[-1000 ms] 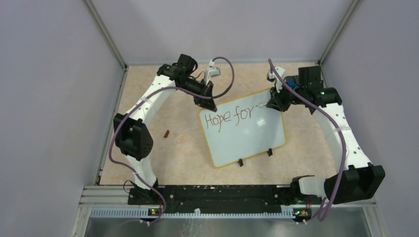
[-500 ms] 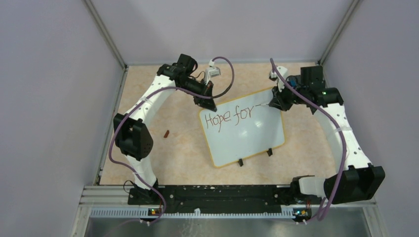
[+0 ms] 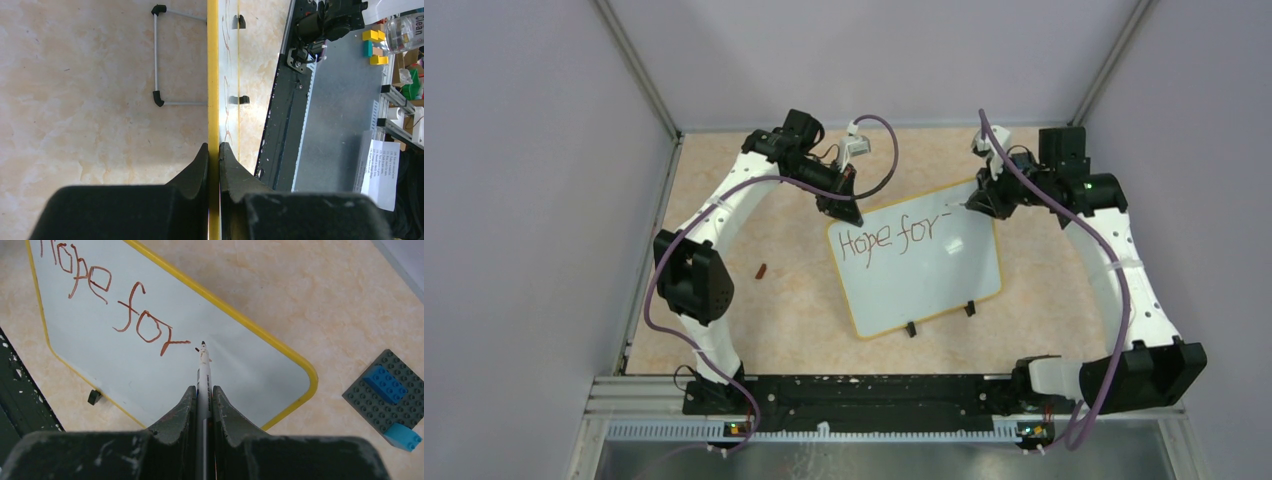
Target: Write a sentence on the whiteboard
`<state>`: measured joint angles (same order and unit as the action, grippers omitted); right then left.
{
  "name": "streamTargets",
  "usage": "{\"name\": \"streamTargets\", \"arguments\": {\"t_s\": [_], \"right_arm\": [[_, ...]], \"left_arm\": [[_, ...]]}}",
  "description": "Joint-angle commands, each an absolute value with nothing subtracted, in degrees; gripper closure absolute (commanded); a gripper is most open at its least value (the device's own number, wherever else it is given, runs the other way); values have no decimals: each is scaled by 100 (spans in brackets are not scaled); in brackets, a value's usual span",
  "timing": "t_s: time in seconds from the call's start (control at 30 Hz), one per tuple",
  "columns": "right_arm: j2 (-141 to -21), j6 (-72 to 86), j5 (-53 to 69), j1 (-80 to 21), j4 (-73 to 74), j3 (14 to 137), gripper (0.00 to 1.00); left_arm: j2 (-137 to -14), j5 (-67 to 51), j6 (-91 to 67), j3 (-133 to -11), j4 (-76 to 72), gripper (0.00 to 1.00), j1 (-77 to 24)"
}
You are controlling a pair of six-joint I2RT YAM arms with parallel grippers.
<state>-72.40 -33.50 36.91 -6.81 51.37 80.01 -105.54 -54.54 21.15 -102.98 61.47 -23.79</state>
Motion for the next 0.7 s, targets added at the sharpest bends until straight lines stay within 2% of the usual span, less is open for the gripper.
{"name": "streamTargets", "arguments": {"t_s": [0.0, 0.67], "right_arm": [[-7291, -3293, 3737, -624, 4895, 8229, 100], [-7157, -3451, 3414, -689, 4898, 7453, 100]], "left_arm": [[-10471, -5212, 2421, -10279, 5939, 100, -2469], [-10443, -5158, 2446, -10187, 5909, 100, -2465]]}}
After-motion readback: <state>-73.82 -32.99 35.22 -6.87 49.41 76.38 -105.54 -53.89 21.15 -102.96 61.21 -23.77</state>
